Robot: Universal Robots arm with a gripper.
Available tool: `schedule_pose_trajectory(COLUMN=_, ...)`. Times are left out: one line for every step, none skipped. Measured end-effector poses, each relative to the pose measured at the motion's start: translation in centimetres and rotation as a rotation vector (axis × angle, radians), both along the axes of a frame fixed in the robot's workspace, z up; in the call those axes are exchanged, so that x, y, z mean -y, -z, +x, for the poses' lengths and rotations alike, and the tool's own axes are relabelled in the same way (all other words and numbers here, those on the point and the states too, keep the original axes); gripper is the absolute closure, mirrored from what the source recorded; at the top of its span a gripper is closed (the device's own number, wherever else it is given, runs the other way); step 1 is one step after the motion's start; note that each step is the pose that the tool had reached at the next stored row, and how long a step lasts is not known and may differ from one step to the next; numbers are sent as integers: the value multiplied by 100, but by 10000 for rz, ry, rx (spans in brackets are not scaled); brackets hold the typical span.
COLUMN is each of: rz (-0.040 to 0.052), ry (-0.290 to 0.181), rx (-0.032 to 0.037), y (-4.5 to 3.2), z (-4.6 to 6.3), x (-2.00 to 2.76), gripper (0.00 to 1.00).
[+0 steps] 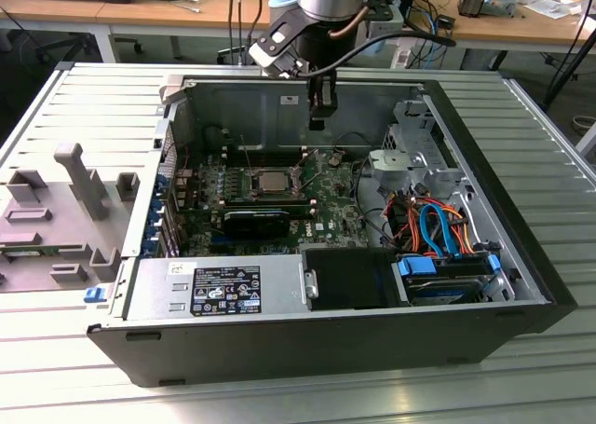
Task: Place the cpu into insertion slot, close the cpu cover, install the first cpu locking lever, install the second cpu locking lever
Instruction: 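Close the cpu cover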
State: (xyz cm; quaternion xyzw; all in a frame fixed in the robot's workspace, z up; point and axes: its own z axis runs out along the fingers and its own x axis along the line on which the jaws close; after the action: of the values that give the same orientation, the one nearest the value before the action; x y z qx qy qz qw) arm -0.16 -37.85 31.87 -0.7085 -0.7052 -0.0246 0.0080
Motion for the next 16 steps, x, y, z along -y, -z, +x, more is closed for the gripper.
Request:
schedule_pose_trajectory(rz=0, ry=0, rx=0, y=0, z=18, x=0, gripper=89)
schedule_pose_trajectory(rz=-4, ry=0, rx=0, y=2, z=34, x=0, gripper=89)
schedule_pose_trajectory(rz=-7, ry=0, rx=0, y=3, z=40, x=0, gripper=89)
schedule_pose_trajectory(rz=-12, ry=0, rx=0, y=4, z=47, x=0, gripper=89)
schedule_pose_trajectory(rz=-16, ry=0, rx=0, y=7, z=57, x=0, gripper=89)
schedule_pose_trajectory(rz=-17, ry=0, rx=0, y=9, z=65, x=0, gripper=89)
schedule_pose_trajectory(rz=-17, ry=0, rx=-1, y=14, z=79, x=0, gripper=89)
schedule_pose_trajectory(rz=-19, ry=1, rx=0, y=16, z=88, x=0, gripper=89)
schedule_pose_trajectory(rz=-20, ry=0, rx=0, y=18, z=96, x=0, gripper=89)
schedule_pose_trajectory(rz=-21, ry=0, rx=0, y=21, z=109, x=0, gripper=89)
schedule_pose_trajectory(rz=-22, ry=0, rx=0, y=24, z=122, x=0, gripper=89)
schedule_pose_trajectory(rz=-24, ry=0, rx=0, y=27, z=139, x=0, gripper=89)
schedule_pose_trajectory(rz=-24, ry=0, rx=0, y=30, z=158, x=0, gripper=89)
schedule_pose_trajectory(rz=-24, ry=1, rx=0, y=32, z=166, x=0, gripper=89)
schedule_pose_trajectory(rz=-24, ry=0, rx=0, y=33, z=175, x=0, gripper=89)
schedule_pose_trajectory(rz=-24, ry=0, rx=0, y=37, z=189, x=0, gripper=89)
